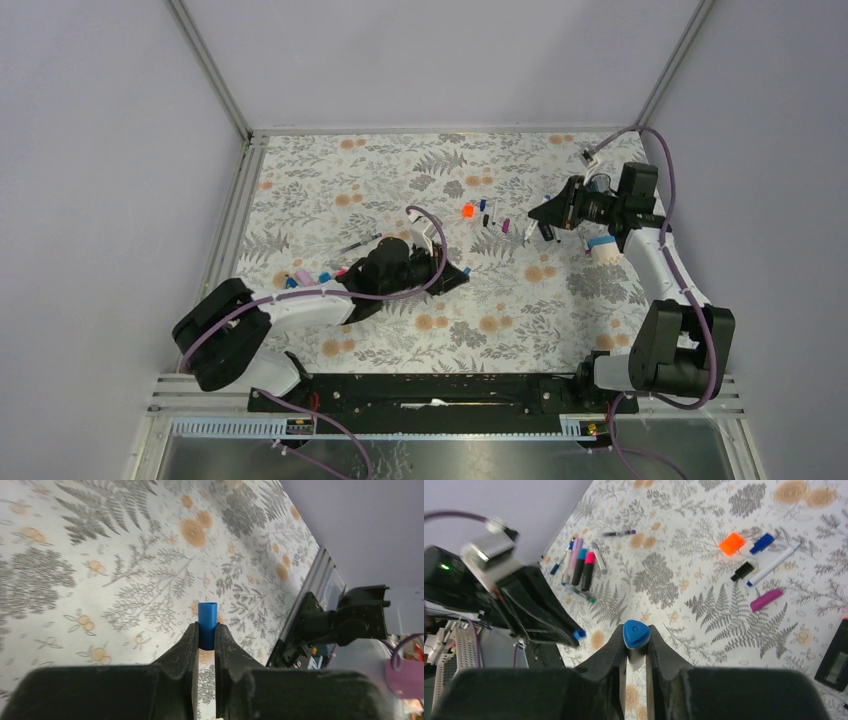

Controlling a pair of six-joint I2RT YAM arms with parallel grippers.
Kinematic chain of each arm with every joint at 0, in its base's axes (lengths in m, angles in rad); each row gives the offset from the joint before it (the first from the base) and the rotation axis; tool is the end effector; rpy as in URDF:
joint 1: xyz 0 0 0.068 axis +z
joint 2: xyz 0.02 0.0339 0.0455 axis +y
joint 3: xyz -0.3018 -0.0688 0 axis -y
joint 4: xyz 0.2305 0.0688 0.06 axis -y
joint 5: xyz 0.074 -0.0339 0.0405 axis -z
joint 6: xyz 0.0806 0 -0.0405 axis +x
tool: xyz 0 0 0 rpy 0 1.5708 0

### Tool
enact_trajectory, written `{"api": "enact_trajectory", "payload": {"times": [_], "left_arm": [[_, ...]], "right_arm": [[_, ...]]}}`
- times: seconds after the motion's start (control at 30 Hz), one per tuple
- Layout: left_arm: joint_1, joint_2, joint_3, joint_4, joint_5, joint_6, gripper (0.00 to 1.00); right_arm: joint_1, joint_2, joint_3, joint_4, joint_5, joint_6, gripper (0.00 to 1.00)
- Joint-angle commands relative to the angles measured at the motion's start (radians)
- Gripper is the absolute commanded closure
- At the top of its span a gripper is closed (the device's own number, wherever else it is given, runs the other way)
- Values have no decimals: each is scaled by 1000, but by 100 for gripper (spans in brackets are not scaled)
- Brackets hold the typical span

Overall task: Open the pen caps
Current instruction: Place the pen at the center of the board.

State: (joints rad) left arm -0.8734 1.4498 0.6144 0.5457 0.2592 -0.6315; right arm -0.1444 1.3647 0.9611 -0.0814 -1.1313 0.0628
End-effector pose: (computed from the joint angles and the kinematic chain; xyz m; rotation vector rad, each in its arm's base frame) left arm 0.1950 -0.2649 0.2390 0.4446 2.0088 -1.2380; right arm 0.2971 0.0305 0.3231 -0.4951 1.8448 1.0875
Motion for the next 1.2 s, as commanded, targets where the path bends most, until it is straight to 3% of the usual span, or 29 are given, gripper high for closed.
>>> {"api": "enact_trajectory", "payload": {"times": [0.0, 0.2, 0.4, 0.63, 0.8, 1.17], "left_arm": [[16, -87, 12, -94, -118, 88, 100], [26, -101, 24, -165, -162, 84, 100], [38, -14, 111, -267, -171, 47, 100], [71, 160, 283, -440, -215, -16, 100], [100, 276, 418, -572, -235, 16, 100], [138, 412, 545, -637, -231, 58, 95]], "right_arm": [[6, -50, -81, -45, 35, -113, 100], [21, -70, -183, 19, 41, -69, 100], [81, -44, -276, 59, 153, -41, 99], [139, 67, -227, -54, 228, -106, 97], [204, 166, -156, -175, 297, -163, 95], [217, 257, -67, -280, 446, -177, 92]]}}
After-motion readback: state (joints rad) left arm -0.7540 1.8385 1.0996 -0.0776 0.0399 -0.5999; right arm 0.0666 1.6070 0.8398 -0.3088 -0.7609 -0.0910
